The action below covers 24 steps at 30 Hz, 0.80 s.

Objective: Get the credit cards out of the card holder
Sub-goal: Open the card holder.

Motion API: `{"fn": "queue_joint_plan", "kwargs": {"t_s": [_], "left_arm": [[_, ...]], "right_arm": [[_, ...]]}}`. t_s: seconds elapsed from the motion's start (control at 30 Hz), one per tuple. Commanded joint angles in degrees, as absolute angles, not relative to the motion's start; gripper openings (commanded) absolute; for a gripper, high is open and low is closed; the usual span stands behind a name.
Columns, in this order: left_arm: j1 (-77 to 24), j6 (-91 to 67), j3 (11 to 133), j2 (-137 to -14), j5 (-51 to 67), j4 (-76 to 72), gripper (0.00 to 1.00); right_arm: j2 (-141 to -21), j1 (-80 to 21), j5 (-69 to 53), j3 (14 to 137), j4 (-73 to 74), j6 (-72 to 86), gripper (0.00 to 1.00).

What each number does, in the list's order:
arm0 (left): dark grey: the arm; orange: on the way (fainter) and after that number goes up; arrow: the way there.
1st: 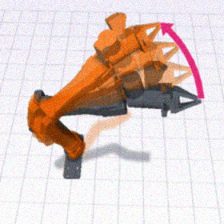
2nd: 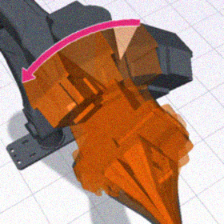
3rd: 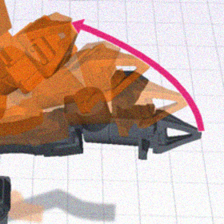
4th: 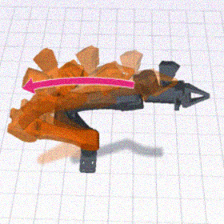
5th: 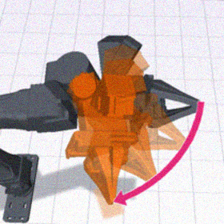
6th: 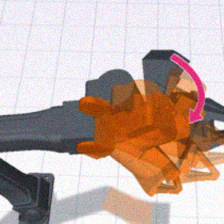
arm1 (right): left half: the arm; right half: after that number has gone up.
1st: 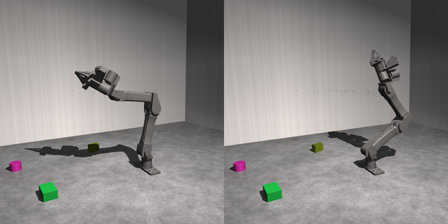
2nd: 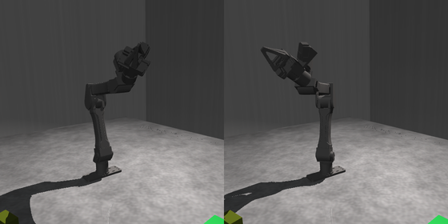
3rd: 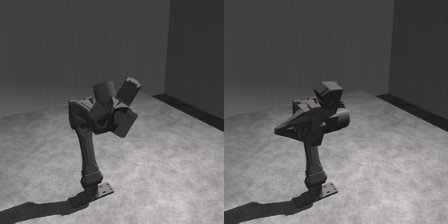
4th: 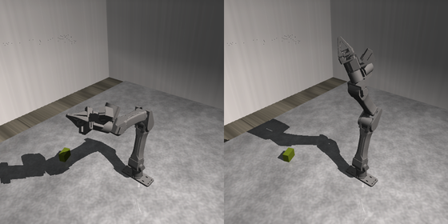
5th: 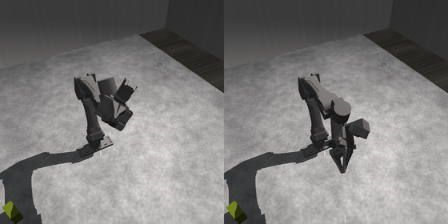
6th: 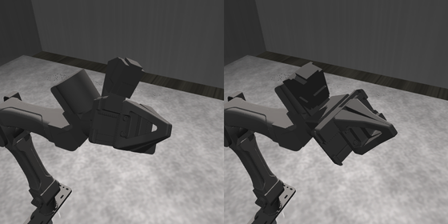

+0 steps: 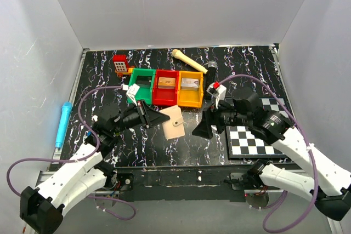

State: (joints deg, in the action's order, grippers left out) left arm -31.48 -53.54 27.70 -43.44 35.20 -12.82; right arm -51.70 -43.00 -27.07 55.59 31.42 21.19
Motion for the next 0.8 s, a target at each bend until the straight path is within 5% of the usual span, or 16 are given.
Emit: {"fn": "queue_joint_plan", "kwargs": {"t_s": [0.0,0.33,0.47,0.77], "left_arm": [[-32.2,-49.2,34.9,-45.1,24.3,6.1,0.00],[-46.3,-54.2,47.0,-48.9,-6.6,25.5,0.00],[-54.8,-59.1,56.1,-56.1,-18.5,35.3,0.00],[-58.2,-64.9,59.6,-59.7,-22.8,36.4,0.00]], "right_arm": [[-53.4,-52.0,1.3,62.4,41.8,18.6,0.87],[-60.4,-70.4,39.4,67.2,35.9,19.9,0.81],[-64.1,-70.9,42.1,70.6,37.6,21.7,0.81],[-65.0,-73.1,42.2,70.0,34.4,23.5,0.79]]}}
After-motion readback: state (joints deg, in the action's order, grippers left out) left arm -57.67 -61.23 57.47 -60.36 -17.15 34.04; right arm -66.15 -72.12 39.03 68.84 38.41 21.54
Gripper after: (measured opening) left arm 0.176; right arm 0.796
